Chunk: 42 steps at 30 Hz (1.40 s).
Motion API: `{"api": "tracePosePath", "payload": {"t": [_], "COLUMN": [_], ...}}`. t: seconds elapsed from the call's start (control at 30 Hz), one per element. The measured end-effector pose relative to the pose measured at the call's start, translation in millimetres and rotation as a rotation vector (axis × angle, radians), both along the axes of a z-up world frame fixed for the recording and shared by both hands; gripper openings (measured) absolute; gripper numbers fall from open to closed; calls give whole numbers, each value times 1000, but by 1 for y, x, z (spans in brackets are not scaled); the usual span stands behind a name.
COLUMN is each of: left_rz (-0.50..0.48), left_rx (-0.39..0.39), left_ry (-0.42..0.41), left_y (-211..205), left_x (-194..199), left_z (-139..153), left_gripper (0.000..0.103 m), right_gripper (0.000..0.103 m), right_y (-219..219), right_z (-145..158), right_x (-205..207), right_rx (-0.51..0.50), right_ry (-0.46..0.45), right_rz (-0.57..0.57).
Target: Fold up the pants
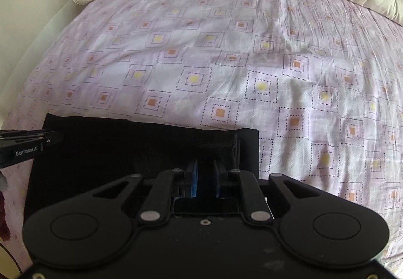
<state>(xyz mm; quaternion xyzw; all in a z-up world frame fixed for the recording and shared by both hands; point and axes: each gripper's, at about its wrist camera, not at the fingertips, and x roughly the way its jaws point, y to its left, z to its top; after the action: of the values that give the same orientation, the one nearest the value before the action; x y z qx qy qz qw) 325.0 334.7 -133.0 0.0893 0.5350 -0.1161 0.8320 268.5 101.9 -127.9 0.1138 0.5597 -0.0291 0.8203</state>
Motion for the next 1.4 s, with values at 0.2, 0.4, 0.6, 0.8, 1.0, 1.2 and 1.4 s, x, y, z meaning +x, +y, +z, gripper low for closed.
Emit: {"api": "tracePosePath", "payload": {"t": [0.2,0.4,0.6,0.8,1.0,1.2,1.4], "left_rz": [-14,12,91,102,146,194,202], "left_rx": [-1,-46,-21,77,41,1,30], "left_ry": [10,40,-18,-151,-130,-99,-141], "left_y": [-2,6,10,-2,-12,-20,-35], "left_x": [10,15,-3,-57,-105,-149,-194], "left_z": [-5,-2,32,77,102,120,143], "left_gripper": [19,20,20,21,21,21,21], "right_gripper": [14,25,49,68,71,87,86], "right_y": [12,17,19,30,43,29,23], "right_z": [-8,-4,29,77,116,138,152], "right_x": [15,8,-11,-66,-122,-155,-193], "right_rx": [-64,-59,-27,-69,-131,-107,-66], "right_ry": [11,0,-51,-187,-319,-289,-235], "right_rz": [48,80,90,54,12,-55,-42]}}
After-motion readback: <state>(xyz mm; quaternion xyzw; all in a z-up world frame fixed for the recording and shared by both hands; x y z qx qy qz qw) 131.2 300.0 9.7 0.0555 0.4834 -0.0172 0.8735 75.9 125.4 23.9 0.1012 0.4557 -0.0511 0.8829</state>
